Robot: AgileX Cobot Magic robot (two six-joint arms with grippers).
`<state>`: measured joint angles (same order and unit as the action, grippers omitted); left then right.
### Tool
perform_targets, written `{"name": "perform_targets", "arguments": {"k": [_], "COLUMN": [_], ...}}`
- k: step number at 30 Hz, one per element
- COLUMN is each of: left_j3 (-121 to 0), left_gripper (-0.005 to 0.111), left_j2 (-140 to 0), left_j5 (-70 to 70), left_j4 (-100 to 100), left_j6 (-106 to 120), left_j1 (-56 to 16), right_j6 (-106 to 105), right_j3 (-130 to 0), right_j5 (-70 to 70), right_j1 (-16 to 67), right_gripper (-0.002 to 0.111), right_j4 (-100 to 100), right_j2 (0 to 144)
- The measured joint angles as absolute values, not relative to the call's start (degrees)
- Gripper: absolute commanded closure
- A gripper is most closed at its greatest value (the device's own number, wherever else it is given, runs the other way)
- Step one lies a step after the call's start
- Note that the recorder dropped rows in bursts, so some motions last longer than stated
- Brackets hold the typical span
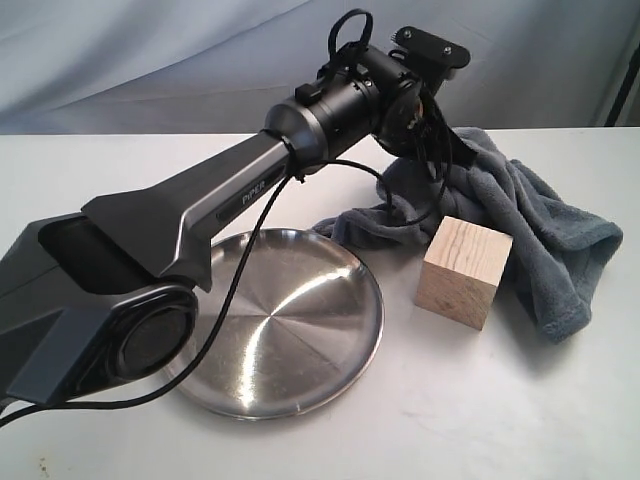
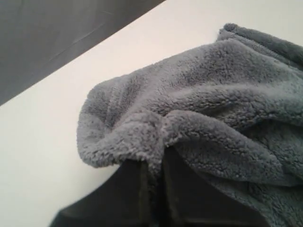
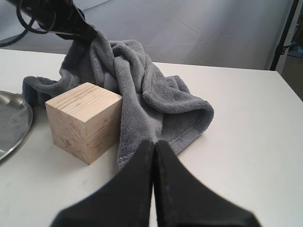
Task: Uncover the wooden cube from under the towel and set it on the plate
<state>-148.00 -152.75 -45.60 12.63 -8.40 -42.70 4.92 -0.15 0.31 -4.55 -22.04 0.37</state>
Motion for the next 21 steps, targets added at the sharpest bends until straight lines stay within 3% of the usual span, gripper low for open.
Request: {"name": "perform_targets", "arguments": {"k": [4,11,12,16,21], "left_j3": [-148.0,-148.0,-148.0,-148.0,-148.0], "left_gripper": [0.094,0.038,0.026,0.012,0.009], "left_j2": [-155.02,-156.52,-156.52,-154.58,-151.97], "left_j5": [-43.71,-44.29,-44.45,-48.56,-54.47], "left_j4": [12.98,13.03,12.74,9.97,9.08], "left_j6": [-8.38,-8.38,-8.38,-8.38,-8.56], "left_j1": [-42.7,-42.7,-42.7,-42.7,-42.7], "right_j6": [4.92,4.92,4.92,4.92,4.92], "right_j3": [-0.15,-0.15,-0.15,-0.15,-0.15], "right_j5": [0.31,0.31,0.31,0.31,0.31], "right_j1": [-4.55,-4.55,-4.55,-4.55,-4.55], "right_gripper": [0.105,0.105,0.105,0.105,0.105], "right_j4": [-22.04,-22.04,-22.04,-22.04,-22.04], "right_j2": [0.37,0.37,0.37,0.37,0.37]}}
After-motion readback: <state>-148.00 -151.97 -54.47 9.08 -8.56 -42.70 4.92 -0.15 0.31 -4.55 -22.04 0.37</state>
